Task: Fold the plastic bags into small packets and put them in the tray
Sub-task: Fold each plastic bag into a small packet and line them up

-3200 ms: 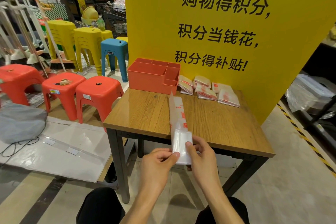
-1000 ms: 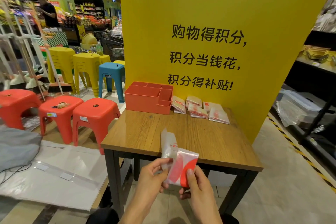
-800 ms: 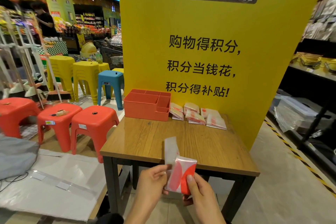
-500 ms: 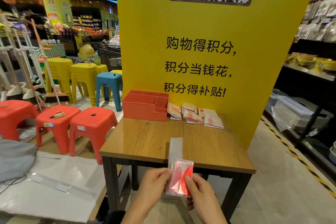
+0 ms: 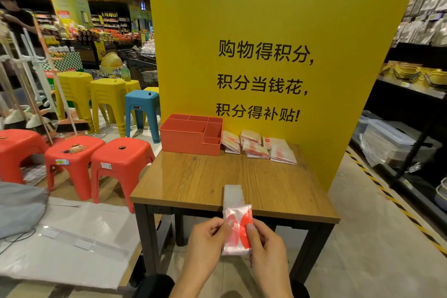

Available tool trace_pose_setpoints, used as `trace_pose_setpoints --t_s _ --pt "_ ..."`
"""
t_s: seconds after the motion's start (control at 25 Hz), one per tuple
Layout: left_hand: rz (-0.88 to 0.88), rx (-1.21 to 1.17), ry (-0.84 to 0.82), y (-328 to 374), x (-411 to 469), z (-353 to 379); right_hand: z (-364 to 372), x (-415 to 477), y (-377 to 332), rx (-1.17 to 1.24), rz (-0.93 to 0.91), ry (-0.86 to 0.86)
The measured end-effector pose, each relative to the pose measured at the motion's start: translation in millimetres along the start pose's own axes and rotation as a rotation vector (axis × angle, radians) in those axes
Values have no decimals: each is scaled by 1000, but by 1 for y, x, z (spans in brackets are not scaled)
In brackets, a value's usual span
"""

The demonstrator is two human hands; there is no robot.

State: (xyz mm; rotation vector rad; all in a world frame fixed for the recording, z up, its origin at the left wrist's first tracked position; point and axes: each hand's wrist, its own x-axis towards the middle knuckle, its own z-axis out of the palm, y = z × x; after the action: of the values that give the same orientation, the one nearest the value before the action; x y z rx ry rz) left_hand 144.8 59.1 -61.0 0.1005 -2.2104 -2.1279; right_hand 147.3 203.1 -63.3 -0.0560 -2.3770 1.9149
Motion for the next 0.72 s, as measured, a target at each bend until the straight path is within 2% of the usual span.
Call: trace_pose_setpoints --t_s 0.28,0.48,0.72 --pt "0 58 -28 -9 5 2 2 18 1 95 98 39" --pt "-16 -30 11 -7 0 10 4 28 6 78 148 57" --pt "-27 -41 142 -10 18 6 7 27 4 90 129 42"
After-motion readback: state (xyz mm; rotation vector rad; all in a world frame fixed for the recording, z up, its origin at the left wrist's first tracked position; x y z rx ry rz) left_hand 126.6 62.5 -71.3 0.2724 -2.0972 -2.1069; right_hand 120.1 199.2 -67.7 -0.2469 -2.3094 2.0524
